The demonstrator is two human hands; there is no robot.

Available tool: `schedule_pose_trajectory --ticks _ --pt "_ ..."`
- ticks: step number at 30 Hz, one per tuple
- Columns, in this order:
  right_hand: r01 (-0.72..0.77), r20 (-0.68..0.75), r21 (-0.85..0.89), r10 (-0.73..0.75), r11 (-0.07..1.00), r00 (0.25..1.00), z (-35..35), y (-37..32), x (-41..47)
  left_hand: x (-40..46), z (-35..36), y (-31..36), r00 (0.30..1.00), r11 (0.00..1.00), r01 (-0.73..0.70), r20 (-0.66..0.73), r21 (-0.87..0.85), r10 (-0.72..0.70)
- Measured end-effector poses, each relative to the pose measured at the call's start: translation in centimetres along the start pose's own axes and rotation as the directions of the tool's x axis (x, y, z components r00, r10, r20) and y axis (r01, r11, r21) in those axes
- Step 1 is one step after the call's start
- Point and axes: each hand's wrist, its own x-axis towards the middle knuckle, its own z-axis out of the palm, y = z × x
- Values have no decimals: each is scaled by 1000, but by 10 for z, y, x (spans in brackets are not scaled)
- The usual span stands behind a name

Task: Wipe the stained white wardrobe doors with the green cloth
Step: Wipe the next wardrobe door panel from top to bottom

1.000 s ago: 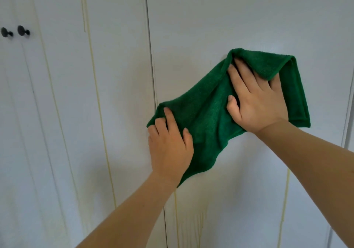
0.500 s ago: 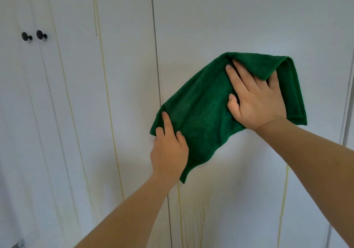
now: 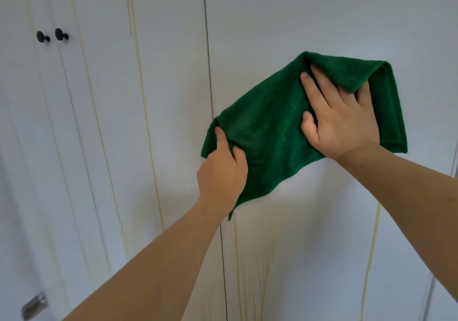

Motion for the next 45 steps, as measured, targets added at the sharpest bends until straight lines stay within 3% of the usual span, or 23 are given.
schedule_pose_trajectory --ticks 3,8,12,15,19,24,28,34,37,38,40,43,45 --pt "-7 13 0 7 1000 1000 -1 -2 0 14 2 5 998 999 36 -41 -41 -38" --pt "-9 10 -6 9 1000 1000 -2 -2 -2 40 -7 24 965 996 -92 -247 2 90" --pt "0 -11 -20 0 1000 1000 0 -2 -1 72 3 51 881 999 -10 -473 35 26" --pt "12 -24 -26 -13 1000 1000 2 0 0 74 34 67 790 993 -95 -612 -71 32" --pt "8 -41 -43 -10 999 999 6 3 -1 63 58 62 783 978 -207 -598 5 169" --pt "8 -36 3 -8 1000 999 3 9 -5 62 56 66 801 981 -134 -567 142 192" --pt "-98 -6 37 98 994 995 -4 35 -32 57 60 80 839 985 -82 -523 150 150" --pt "-310 -19 45 311 950 950 -7 64 -69 45 76 125 831 970 -201 -502 134 241" --pt "-332 -11 43 333 942 943 -7 64 -72 40 69 124 831 971 -188 -504 147 237" --pt "-333 -2 44 334 942 943 -7 64 -71 39 66 121 819 963 -206 -508 175 268" --pt "-335 3 35 335 942 942 -7 63 -71 37 62 119 740 905 -375 -522 203 424" --pt "-339 15 26 339 940 941 -7 62 -70 35 71 122 530 672 -693 -447 263 721" --pt "-339 19 18 339 941 941 -8 63 -70 35 75 122 493 595 -772 -381 223 782"
